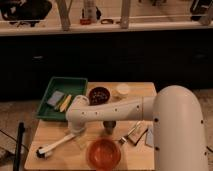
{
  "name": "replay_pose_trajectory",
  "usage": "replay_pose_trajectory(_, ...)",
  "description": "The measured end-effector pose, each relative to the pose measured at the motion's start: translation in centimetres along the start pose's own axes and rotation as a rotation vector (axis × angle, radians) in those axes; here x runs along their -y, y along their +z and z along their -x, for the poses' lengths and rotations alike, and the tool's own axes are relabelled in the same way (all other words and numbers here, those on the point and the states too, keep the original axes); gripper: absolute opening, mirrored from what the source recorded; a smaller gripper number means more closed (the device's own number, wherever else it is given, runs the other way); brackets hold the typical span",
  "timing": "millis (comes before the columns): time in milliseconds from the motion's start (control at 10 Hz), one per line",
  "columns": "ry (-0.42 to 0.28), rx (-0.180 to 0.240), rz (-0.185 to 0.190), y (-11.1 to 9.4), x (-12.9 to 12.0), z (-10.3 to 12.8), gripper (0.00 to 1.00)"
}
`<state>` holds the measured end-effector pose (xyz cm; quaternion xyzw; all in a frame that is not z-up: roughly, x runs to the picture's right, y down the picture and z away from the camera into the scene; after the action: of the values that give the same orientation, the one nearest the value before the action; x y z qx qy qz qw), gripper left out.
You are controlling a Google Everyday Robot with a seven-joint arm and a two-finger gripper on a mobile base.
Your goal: Wipe table surface with brush
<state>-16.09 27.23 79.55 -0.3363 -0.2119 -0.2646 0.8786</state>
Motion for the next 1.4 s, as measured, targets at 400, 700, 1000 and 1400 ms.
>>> replay_pose_trajectory(400, -0.029, 0.023, 0.018, 1.2, 1.2, 0.7, 0.80)
replay_pose_trajectory(700, -0.042, 0.032, 0.033, 1.8, 1.7, 0.9, 0.80)
replay_pose_trajectory(1000, -0.051, 0.037, 0.033, 2.2, 2.0, 1.5, 0.80)
replay_pose_trajectory(1400, -0.085, 0.042, 0.017, 2.4, 2.3, 3.7, 0.50)
